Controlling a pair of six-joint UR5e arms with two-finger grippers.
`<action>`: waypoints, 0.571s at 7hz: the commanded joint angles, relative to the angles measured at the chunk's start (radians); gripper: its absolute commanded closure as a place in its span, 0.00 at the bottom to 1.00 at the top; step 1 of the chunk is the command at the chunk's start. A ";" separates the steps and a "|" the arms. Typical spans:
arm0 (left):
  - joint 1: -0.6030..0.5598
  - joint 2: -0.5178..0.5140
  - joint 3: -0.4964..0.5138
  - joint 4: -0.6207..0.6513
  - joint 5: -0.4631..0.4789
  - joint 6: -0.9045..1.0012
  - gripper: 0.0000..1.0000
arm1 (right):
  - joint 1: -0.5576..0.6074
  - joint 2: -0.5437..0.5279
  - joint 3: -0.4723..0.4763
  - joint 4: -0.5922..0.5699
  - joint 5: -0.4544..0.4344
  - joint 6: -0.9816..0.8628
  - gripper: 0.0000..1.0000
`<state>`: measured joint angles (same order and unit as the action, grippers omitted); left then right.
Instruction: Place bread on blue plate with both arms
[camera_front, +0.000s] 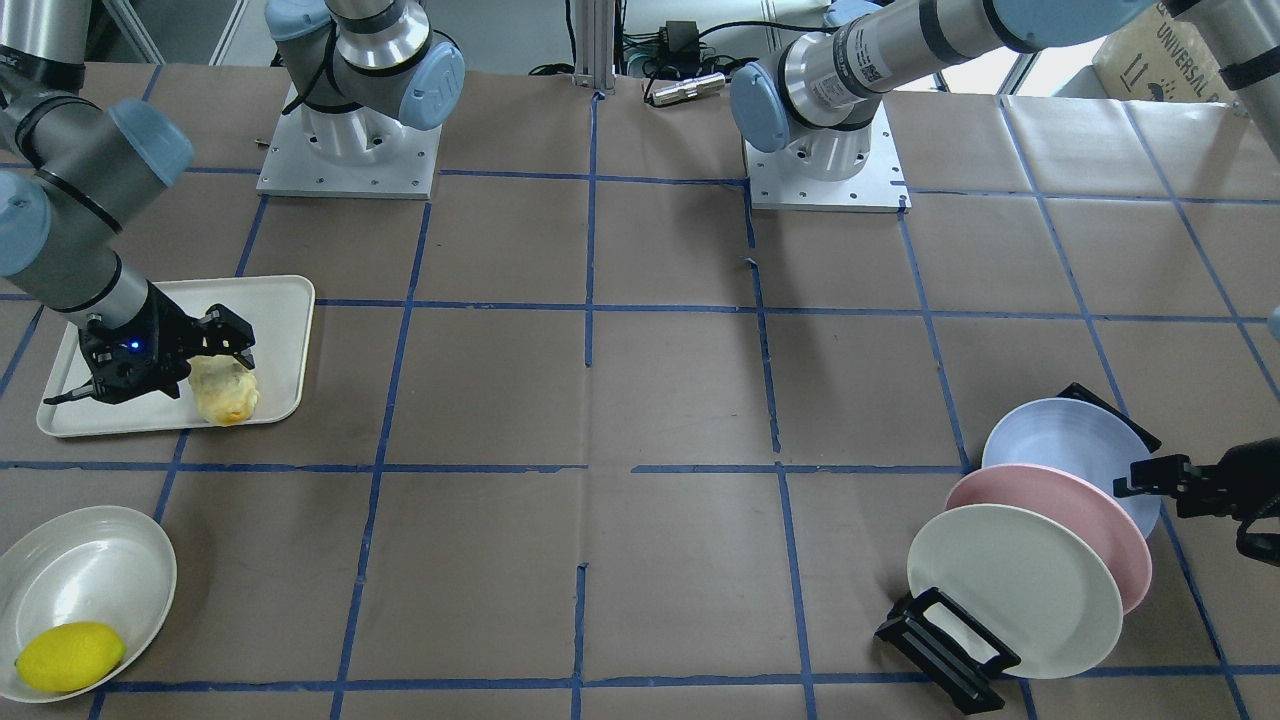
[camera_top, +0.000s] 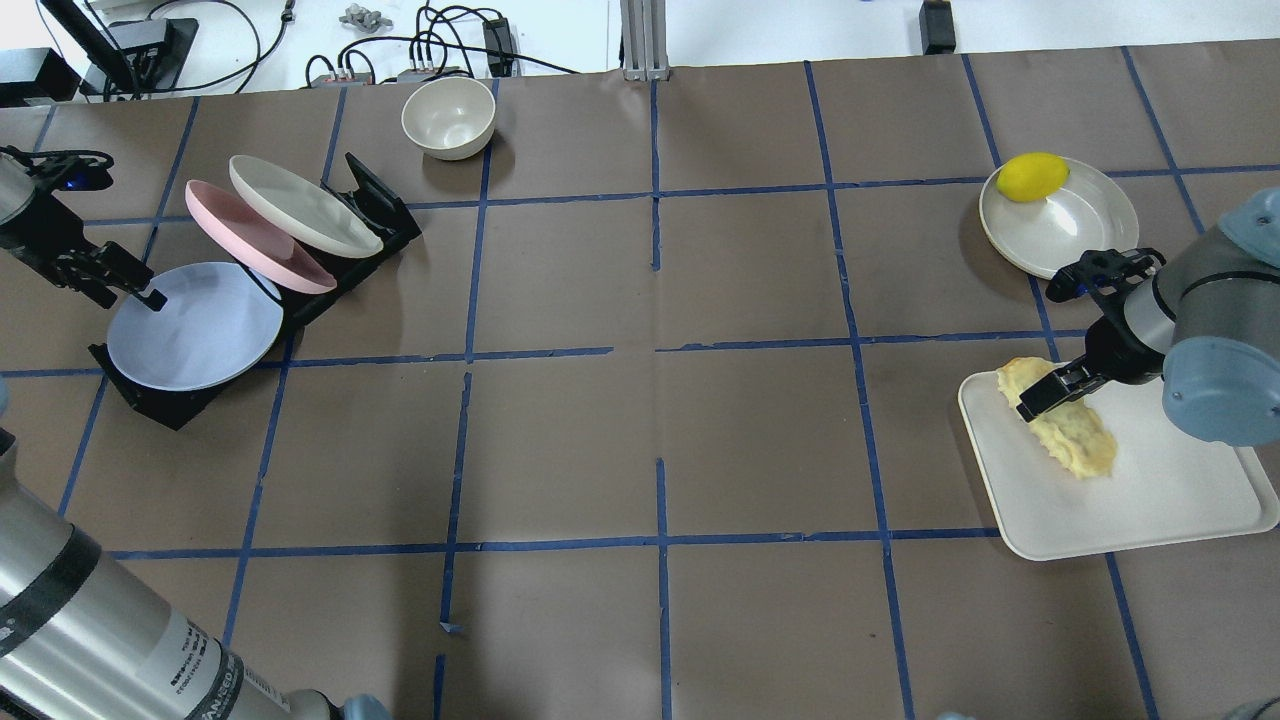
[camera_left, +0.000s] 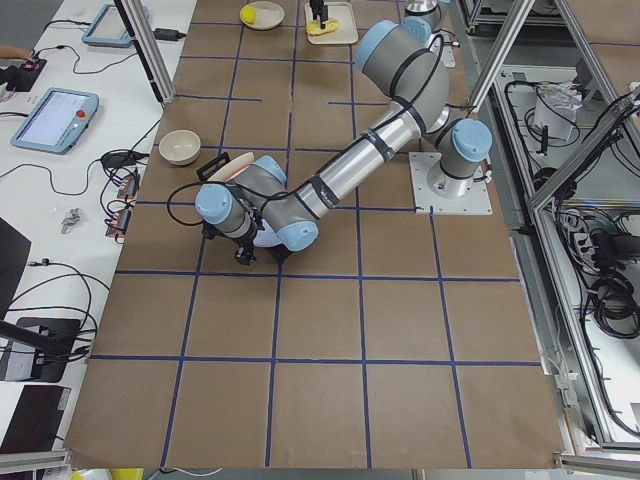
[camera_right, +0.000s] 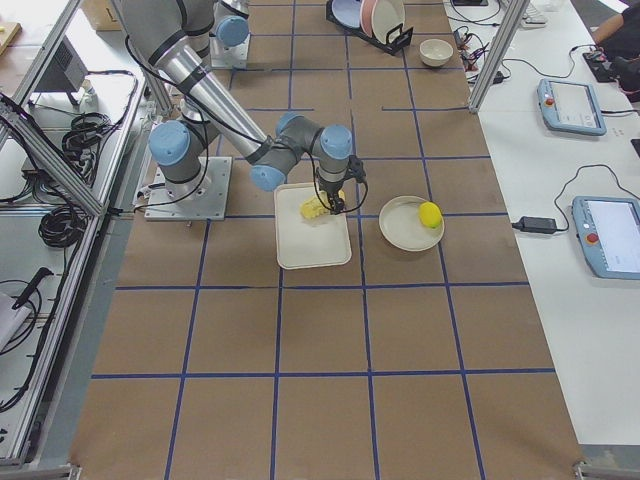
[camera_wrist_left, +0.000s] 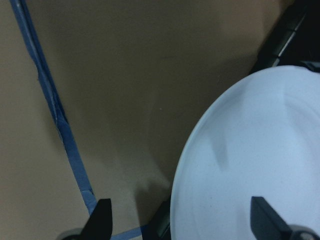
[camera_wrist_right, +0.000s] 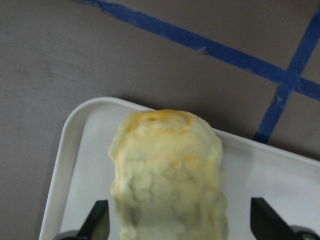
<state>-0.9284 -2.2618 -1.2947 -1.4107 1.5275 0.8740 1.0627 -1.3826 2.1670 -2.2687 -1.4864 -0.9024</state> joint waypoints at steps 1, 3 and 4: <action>0.003 -0.025 0.020 -0.005 0.000 0.002 0.27 | 0.000 -0.006 0.033 0.002 0.018 0.008 0.13; 0.002 -0.009 0.026 -0.039 -0.003 0.000 0.70 | 0.000 -0.003 0.033 0.002 0.012 0.010 0.65; 0.003 -0.010 0.025 -0.042 -0.004 0.000 0.79 | 0.000 -0.004 0.031 0.002 0.015 0.010 0.89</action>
<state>-0.9260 -2.2745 -1.2708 -1.4449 1.5250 0.8749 1.0631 -1.3859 2.1984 -2.2673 -1.4730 -0.8931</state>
